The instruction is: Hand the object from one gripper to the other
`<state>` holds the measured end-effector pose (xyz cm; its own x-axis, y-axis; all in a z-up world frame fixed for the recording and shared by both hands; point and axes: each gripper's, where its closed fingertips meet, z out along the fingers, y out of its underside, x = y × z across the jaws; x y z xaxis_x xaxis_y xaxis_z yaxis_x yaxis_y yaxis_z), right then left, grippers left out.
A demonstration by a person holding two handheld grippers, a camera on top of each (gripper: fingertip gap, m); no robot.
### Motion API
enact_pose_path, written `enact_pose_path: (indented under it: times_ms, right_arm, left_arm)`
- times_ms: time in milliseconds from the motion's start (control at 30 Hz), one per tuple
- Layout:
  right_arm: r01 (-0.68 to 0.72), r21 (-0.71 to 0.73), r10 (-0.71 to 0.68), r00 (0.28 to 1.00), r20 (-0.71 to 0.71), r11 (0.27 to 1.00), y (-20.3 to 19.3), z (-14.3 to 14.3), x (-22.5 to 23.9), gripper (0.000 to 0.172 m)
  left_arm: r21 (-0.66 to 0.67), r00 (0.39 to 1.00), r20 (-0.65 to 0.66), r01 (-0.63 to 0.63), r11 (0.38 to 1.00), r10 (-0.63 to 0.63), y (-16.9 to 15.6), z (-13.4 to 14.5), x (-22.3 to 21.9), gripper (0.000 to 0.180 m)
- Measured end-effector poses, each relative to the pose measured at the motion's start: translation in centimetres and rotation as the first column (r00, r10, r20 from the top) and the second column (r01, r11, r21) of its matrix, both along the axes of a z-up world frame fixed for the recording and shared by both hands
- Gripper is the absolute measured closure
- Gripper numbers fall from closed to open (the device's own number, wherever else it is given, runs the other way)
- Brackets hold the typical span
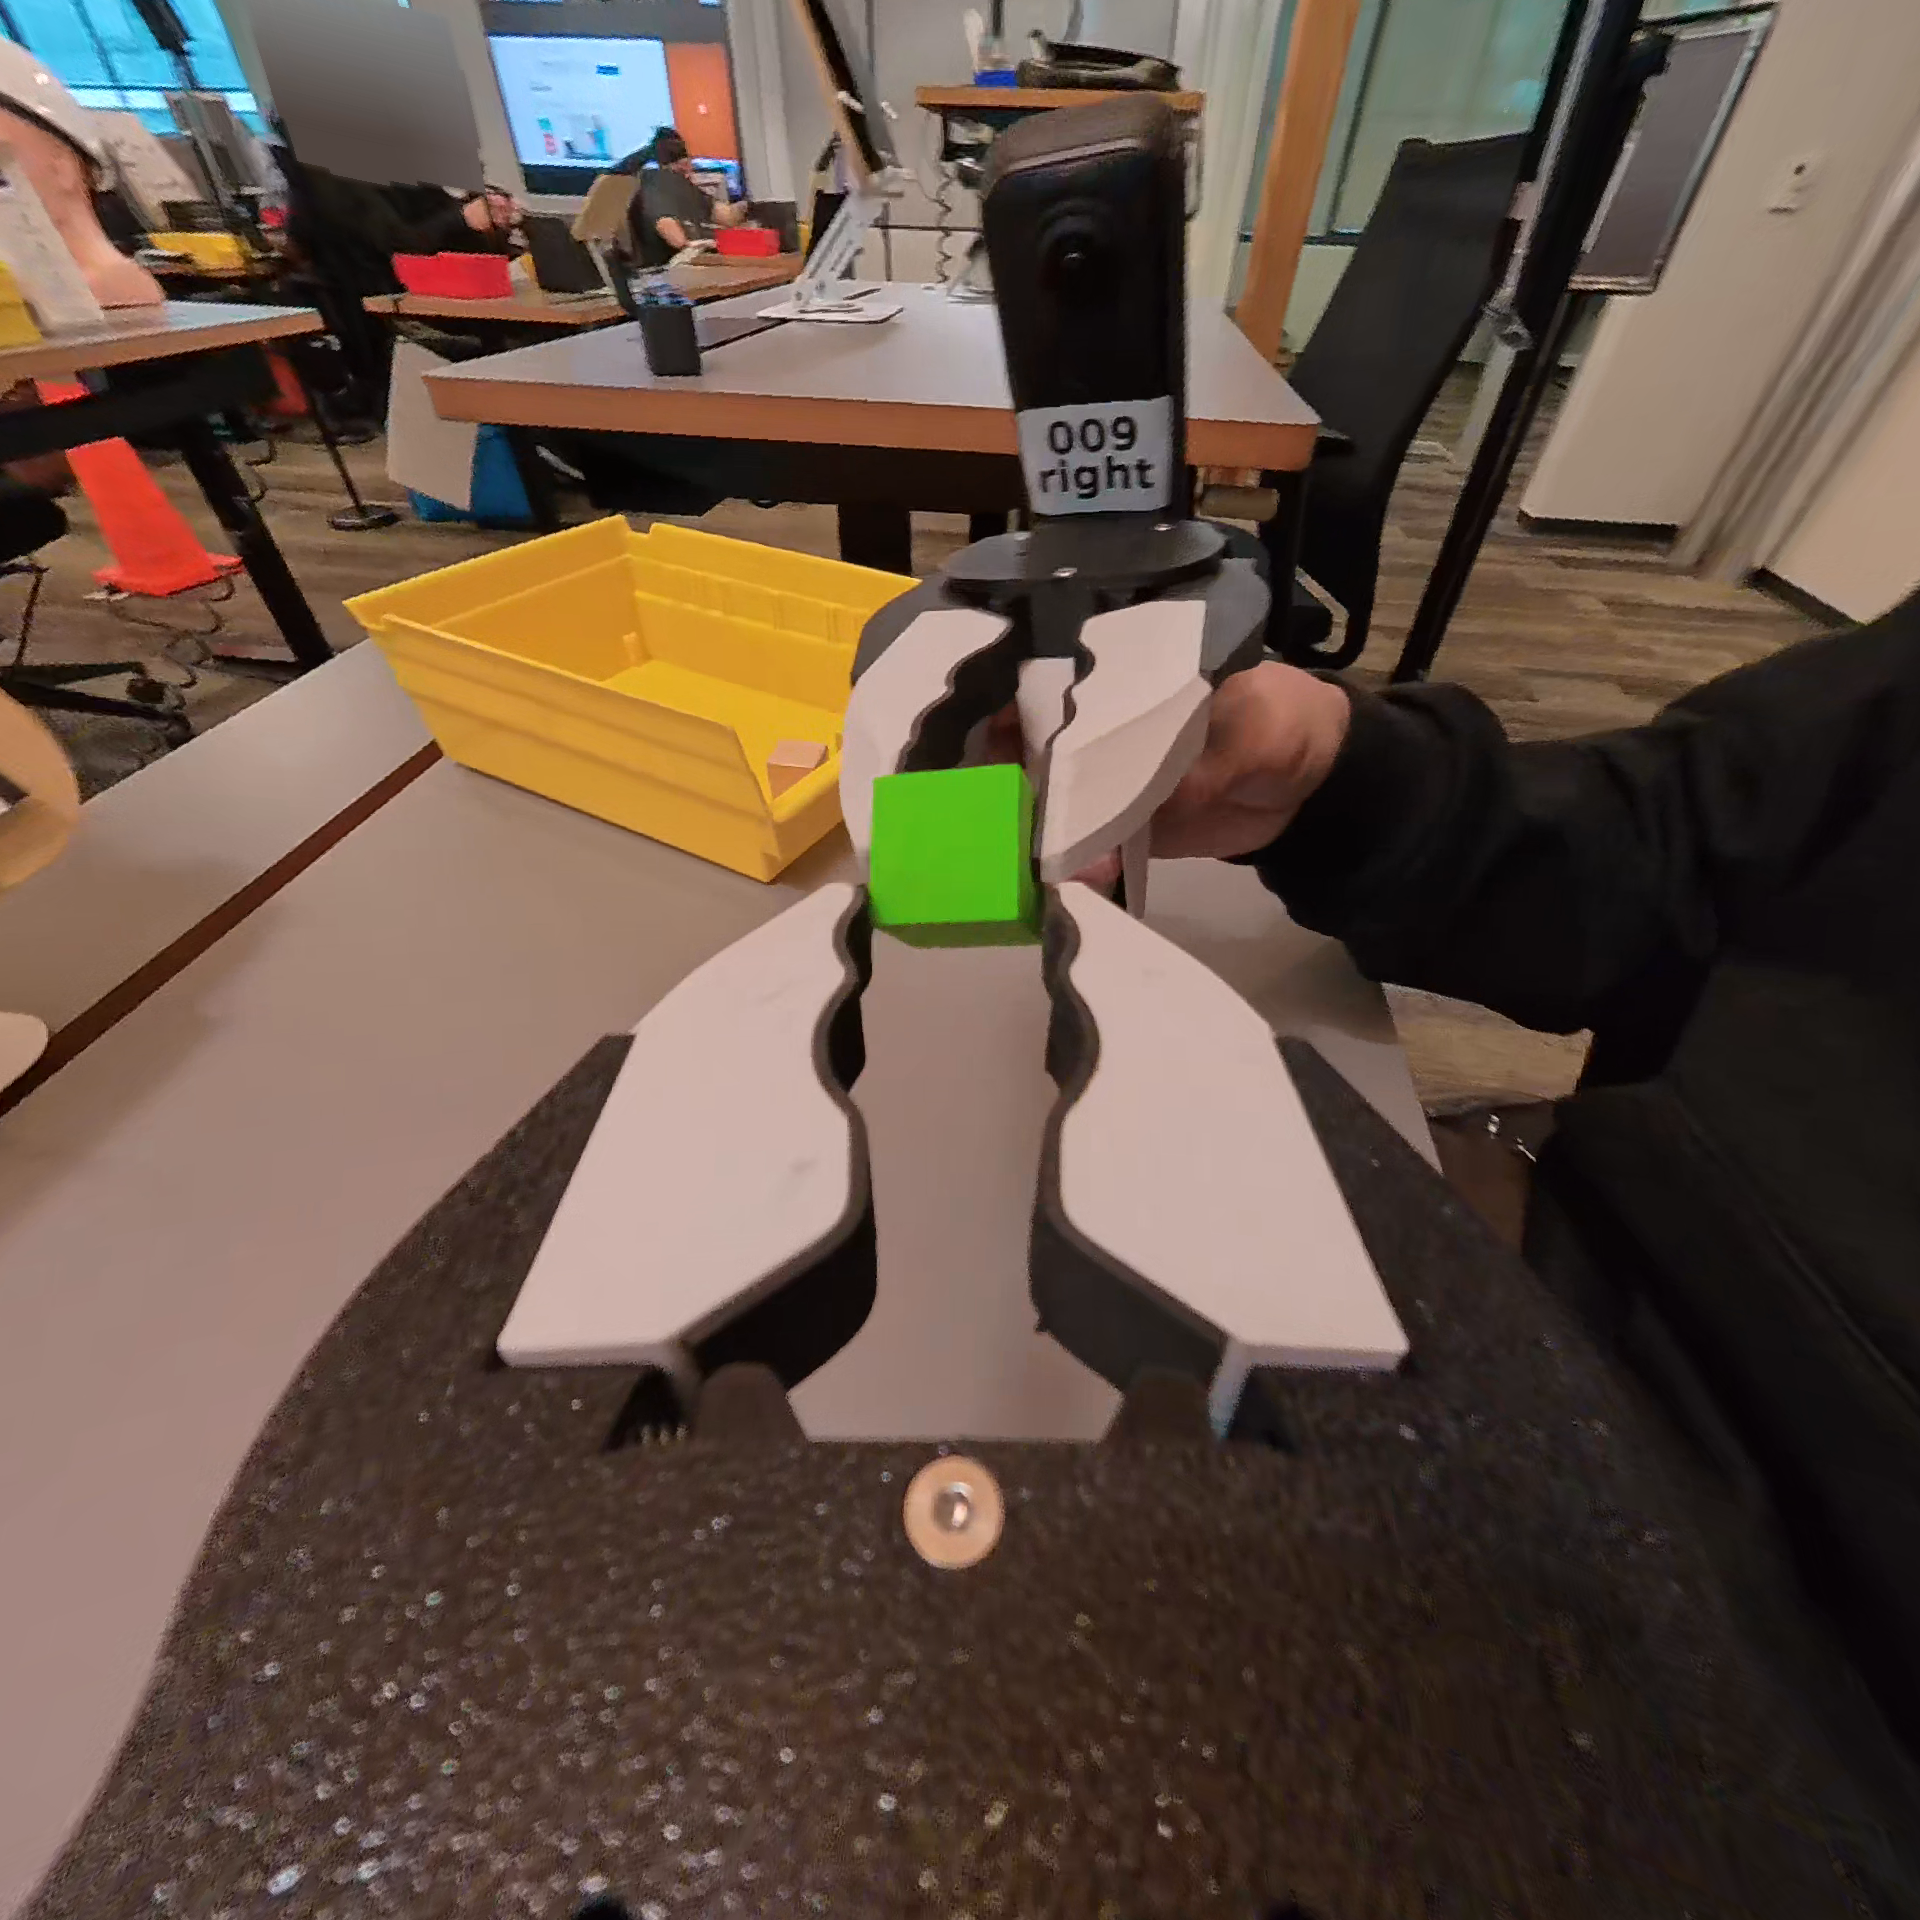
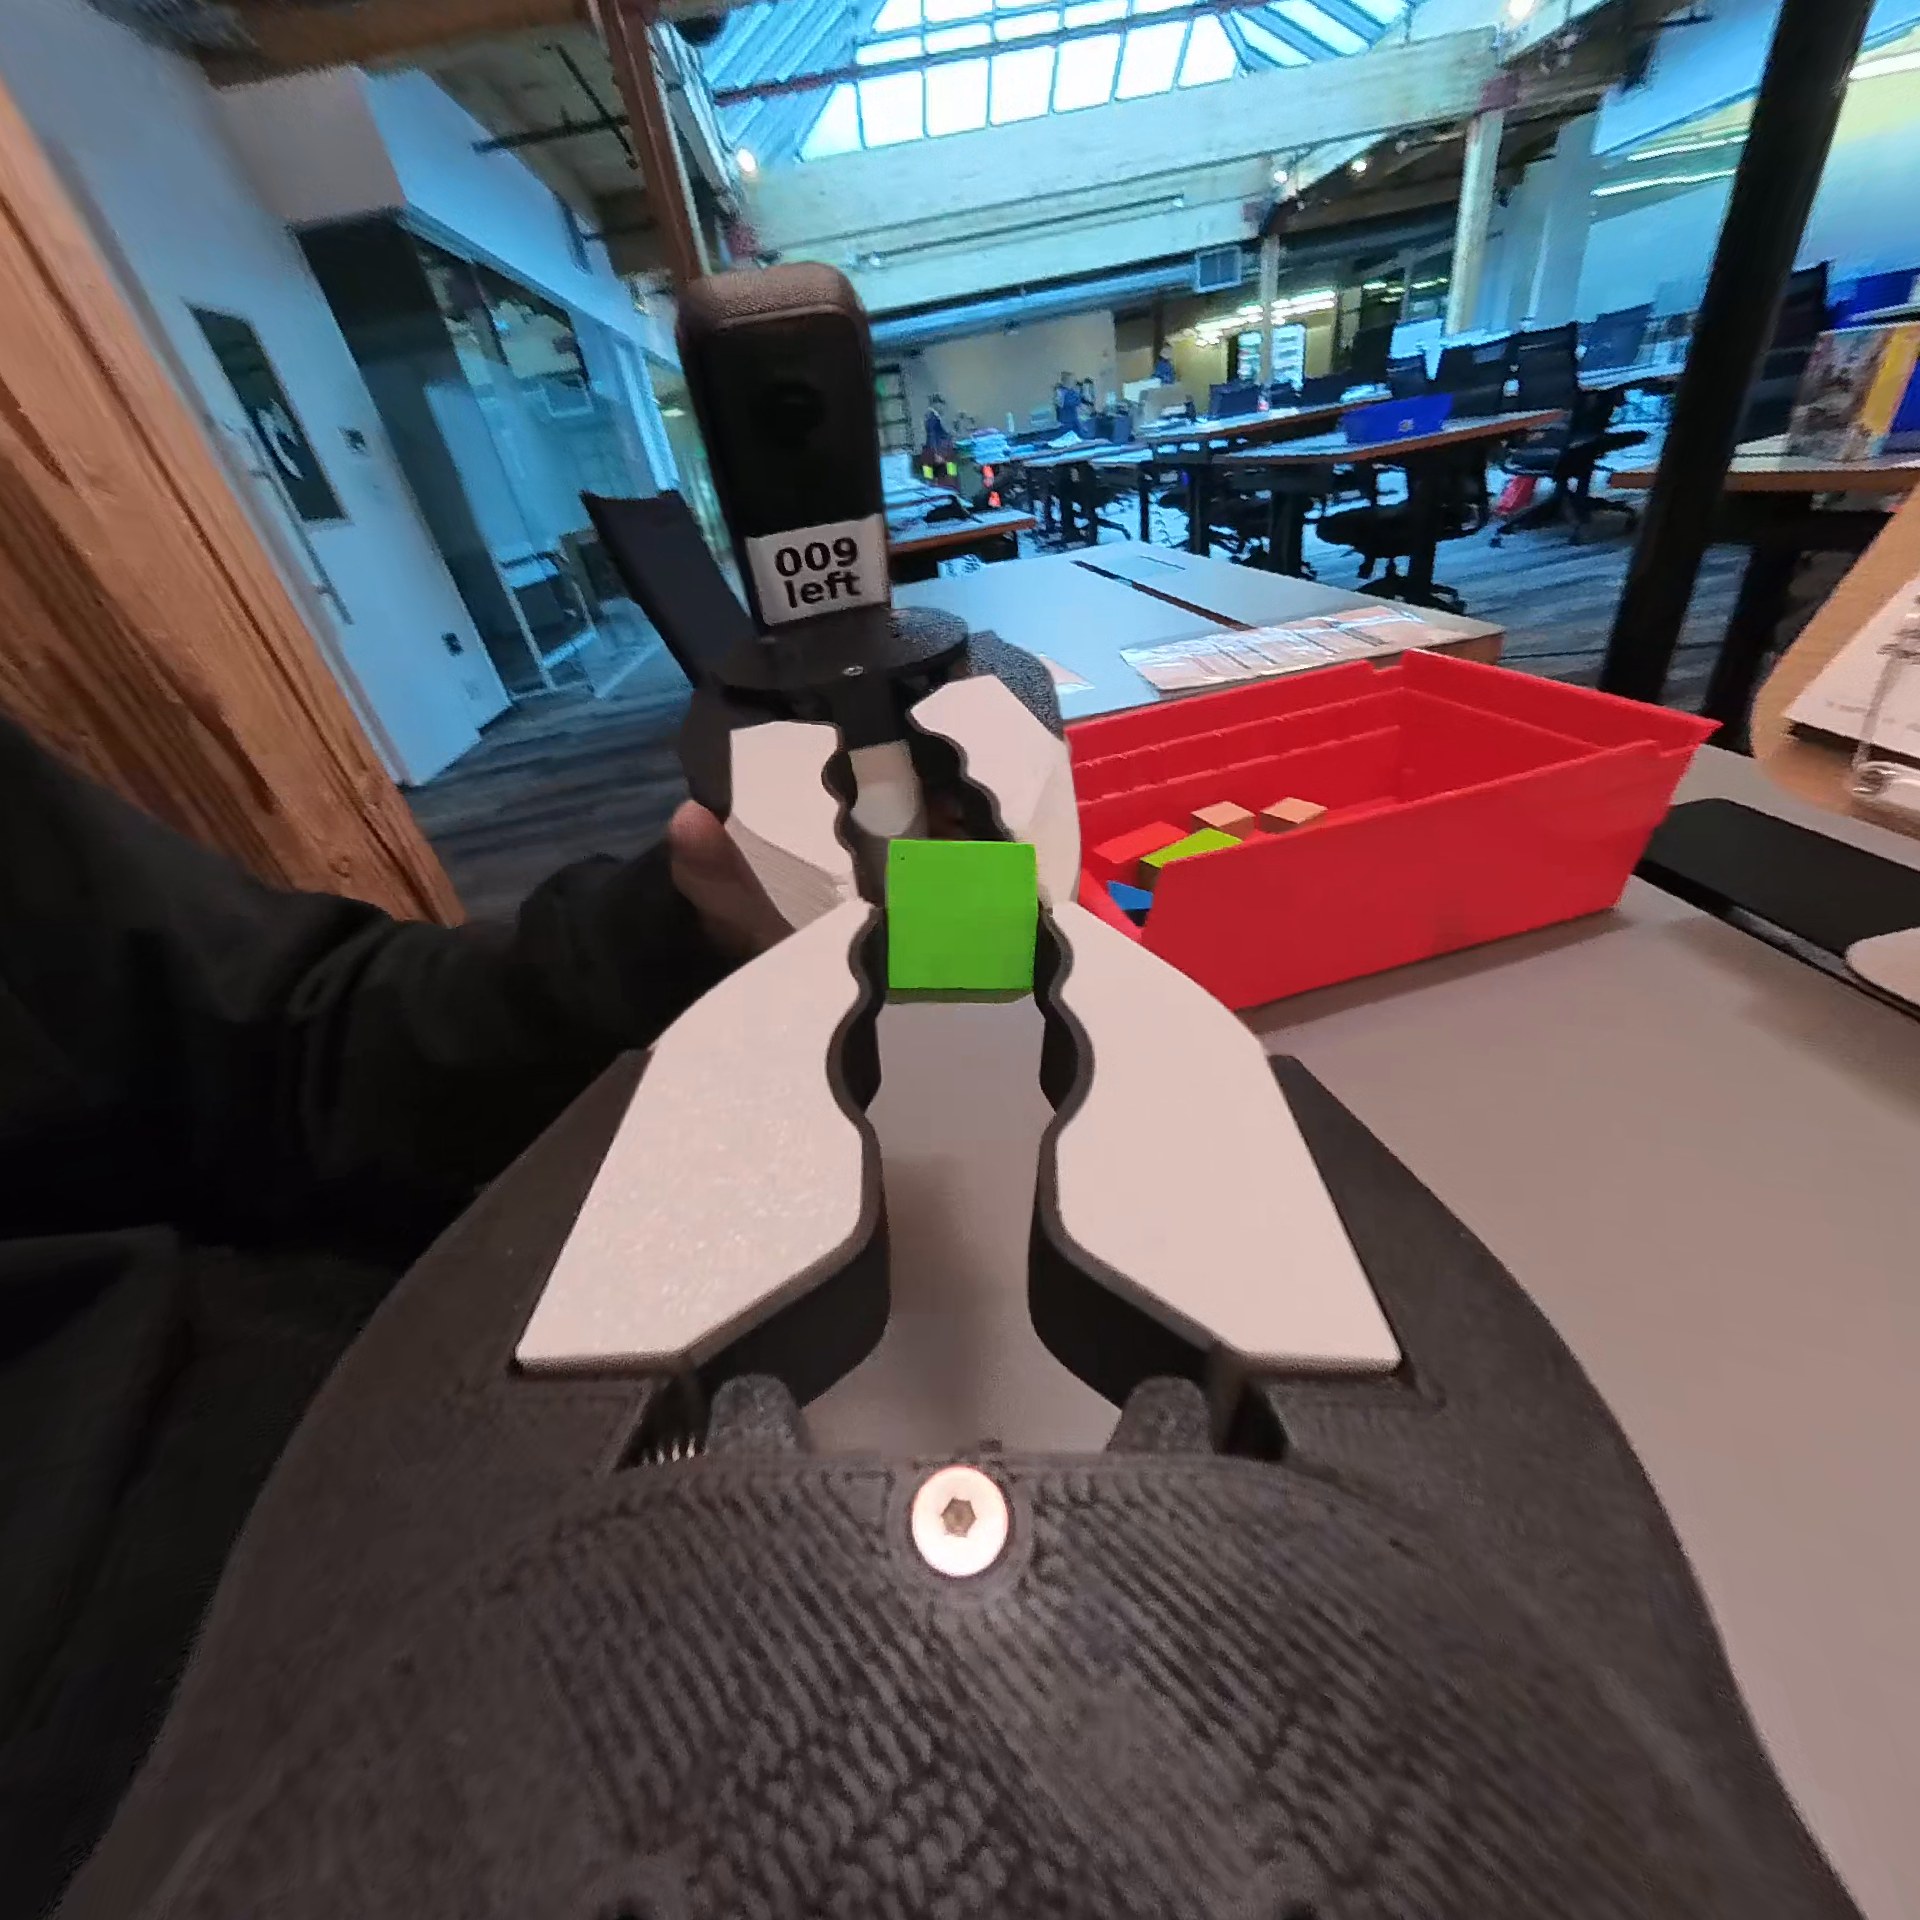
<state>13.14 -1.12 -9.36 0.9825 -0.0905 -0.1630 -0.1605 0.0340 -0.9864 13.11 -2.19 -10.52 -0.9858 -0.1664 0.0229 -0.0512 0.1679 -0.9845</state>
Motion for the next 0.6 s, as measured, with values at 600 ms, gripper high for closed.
enact_pose_path:
  times_ms: [600]
  right_arm:
    - [0.836,-0.354,-0.894,0.449,0.003,0.419,-26.7,-10.2,15.7,0.144]
  left_arm:
    - [-0.091,0.962,-0.212,-0.195,0.977,0.172,2.0,-2.2,3.0,0.148]
